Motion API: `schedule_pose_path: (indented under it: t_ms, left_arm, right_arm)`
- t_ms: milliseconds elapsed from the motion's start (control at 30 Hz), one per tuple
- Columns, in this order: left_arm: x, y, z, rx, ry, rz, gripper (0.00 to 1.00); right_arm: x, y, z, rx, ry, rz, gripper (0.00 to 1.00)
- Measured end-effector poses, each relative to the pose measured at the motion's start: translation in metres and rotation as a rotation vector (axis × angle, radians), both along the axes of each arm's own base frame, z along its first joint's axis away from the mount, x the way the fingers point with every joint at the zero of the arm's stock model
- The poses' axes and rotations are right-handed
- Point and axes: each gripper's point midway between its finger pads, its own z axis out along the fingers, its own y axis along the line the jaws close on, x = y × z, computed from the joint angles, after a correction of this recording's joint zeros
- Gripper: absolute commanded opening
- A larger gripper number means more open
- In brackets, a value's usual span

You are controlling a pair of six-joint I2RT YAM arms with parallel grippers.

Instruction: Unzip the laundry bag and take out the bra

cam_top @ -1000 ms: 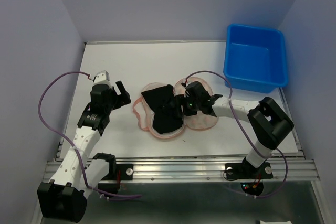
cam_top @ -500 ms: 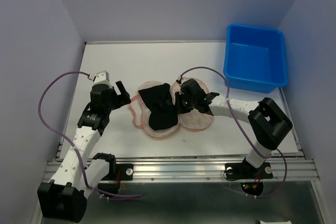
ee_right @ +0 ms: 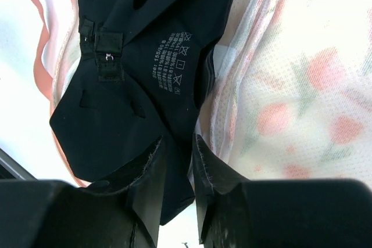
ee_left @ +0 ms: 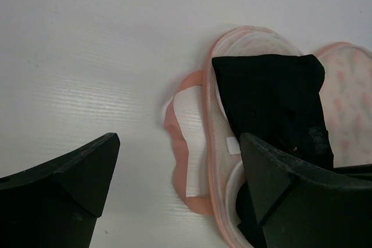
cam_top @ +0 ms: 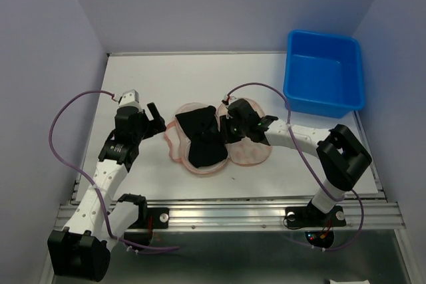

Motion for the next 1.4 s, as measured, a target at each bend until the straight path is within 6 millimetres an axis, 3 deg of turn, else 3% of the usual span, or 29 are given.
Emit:
schedule_pose_path:
  t_ms: [133,467,533,667,833,933,1267,1400]
  left_arm:
    - [0.000,0.000,0.000,0.000,0.000,0.000,0.97]
    - [0.000,0.000,0.000,0.000,0.000,0.000,0.97]
    - [0.000,0.000,0.000,0.000,0.000,0.000,0.97]
    - [0.000,0.000,0.000,0.000,0.000,0.000,0.97]
    - [0.000,0.000,0.000,0.000,0.000,-0.001,0.97]
    - [0.000,0.000,0.000,0.000,0.000,-0.001,0.97]
    - [0.000,0.000,0.000,0.000,0.000,-0.001,0.97]
    - [0.000,0.000,0.000,0.000,0.000,-0.001,0.97]
  right_arm:
    - [-0.001,0.001,-0.001,0.001,0.003,-0.001,0.36]
    - [-0.001,0.000,-0.017,-0.025,0.031,-0.008,0.37]
    - [0.000,0.000,-0.020,-0.028,0.034,-0.008,0.30]
    - [0.001,0.002,-0.025,-0.029,0.036,-0.008,0.06]
    - [0.004,0.000,-0.020,-0.038,0.013,-0.014,0.01]
    - [0.009,0.000,0.000,-0.028,-0.028,-0.013,0.01]
    - [0.024,0.007,0.134,0.142,-0.257,-0.018,0.01]
    - [0.045,-0.003,0.183,0.144,-0.339,-0.070,0.01]
